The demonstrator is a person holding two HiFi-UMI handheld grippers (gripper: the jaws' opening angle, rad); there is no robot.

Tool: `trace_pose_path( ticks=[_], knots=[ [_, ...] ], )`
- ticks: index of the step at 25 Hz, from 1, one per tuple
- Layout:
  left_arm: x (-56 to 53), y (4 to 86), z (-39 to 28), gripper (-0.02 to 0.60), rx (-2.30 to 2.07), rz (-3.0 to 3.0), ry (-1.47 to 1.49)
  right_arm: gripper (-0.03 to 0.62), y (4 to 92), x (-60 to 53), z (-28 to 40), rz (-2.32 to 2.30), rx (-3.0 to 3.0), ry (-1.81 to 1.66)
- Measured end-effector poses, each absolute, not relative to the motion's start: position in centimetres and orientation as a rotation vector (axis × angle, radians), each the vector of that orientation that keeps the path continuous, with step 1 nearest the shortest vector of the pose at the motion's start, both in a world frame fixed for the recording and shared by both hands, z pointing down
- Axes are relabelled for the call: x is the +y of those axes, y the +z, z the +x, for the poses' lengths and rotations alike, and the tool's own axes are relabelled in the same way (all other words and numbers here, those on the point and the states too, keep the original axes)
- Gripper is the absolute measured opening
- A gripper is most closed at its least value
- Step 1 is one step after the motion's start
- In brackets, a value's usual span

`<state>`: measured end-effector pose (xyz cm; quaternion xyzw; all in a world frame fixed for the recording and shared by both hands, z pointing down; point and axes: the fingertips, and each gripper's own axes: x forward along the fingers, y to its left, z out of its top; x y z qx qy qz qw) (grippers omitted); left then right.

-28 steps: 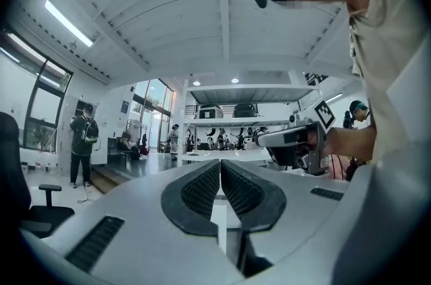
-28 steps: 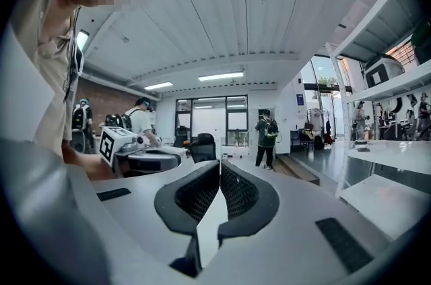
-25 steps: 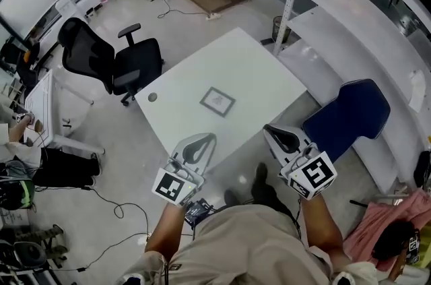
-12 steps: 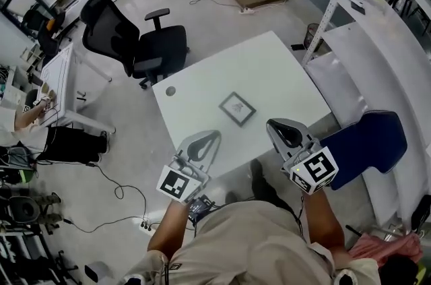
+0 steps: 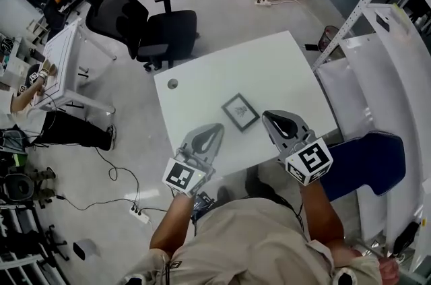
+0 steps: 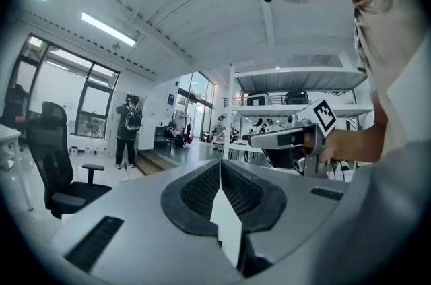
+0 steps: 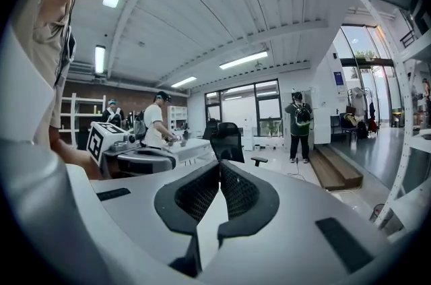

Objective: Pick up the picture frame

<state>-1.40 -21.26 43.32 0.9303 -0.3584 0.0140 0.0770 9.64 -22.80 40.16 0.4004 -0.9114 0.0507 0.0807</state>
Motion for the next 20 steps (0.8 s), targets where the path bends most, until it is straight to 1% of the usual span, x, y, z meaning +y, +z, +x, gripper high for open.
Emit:
trace_pose_path(
  ticks=[6, 20],
  knots=[
    [-24.4, 47.7, -1.2, 0.018, -1.13, 2.682, 0.043, 0.028, 43.8, -27.1, 9.4, 1.133, -2.709, 0.202],
    [-29.8, 60.5, -1.0, 0.02, -1.19, 2.411, 0.229, 0.028, 53.6, -33.9, 8.6, 1.016, -2.636, 0.344]
  ],
)
